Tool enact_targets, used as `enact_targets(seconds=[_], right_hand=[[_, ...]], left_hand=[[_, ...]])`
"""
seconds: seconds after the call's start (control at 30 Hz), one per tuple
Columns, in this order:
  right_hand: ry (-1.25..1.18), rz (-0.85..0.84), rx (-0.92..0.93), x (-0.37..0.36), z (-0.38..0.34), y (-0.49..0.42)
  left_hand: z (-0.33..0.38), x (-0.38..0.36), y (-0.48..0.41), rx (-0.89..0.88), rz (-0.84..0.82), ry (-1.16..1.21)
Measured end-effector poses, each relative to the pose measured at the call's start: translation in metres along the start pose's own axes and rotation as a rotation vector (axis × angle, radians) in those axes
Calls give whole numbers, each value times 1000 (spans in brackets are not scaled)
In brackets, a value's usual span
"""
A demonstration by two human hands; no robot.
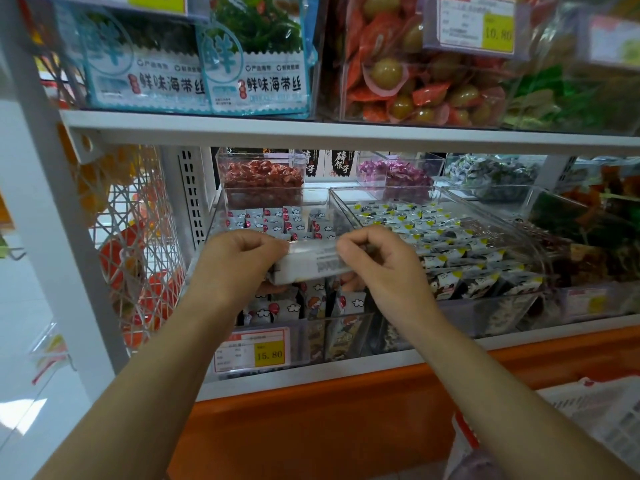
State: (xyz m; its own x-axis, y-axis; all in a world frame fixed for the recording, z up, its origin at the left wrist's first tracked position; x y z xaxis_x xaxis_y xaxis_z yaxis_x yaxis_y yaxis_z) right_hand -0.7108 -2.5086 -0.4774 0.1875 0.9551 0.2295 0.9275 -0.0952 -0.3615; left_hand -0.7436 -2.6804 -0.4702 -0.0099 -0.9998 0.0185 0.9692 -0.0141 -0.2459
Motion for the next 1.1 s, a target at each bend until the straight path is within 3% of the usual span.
enact_targets(seconds=[0.1, 0.2, 0.37, 0.53, 0.67, 0.87, 1.1], right_hand=[[17, -152, -27, 3, 2, -3], [28, -59, -26, 12, 1, -8], [-30, 304, -71, 36, 7, -28], [11, 403, -116, 40, 14, -43], [-39, 371, -125, 36, 16, -47], [-23, 368, -96, 32, 13, -49], [269, 227, 57, 16, 1, -70]], left_hand=[[-3, 2, -3, 56, 21, 65], [-3, -2, -7, 32, -20, 57], [1, -9, -28, -378, 27, -594], [-25, -45, -58, -322, -436, -1100], [-46, -60, -77, -304, -614, -1361], [-57, -64, -83, -269, -680, -1484], [-54, -47, -52, -345, -635, -1441]])
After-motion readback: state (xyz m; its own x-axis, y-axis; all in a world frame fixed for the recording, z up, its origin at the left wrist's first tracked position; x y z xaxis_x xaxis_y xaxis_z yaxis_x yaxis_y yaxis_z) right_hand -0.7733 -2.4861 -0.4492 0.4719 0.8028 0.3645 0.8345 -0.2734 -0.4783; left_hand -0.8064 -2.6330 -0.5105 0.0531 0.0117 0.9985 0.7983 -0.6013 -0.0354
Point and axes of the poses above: each hand's wrist, its own y-axis away from the middle knuckle, its own x-axis out of the back of the hand, z = x × y, the point moved 3 cm from there along -y, towards the middle knuckle, and after that the axes turned 7 degrees about -x, right-handed, at the moved point
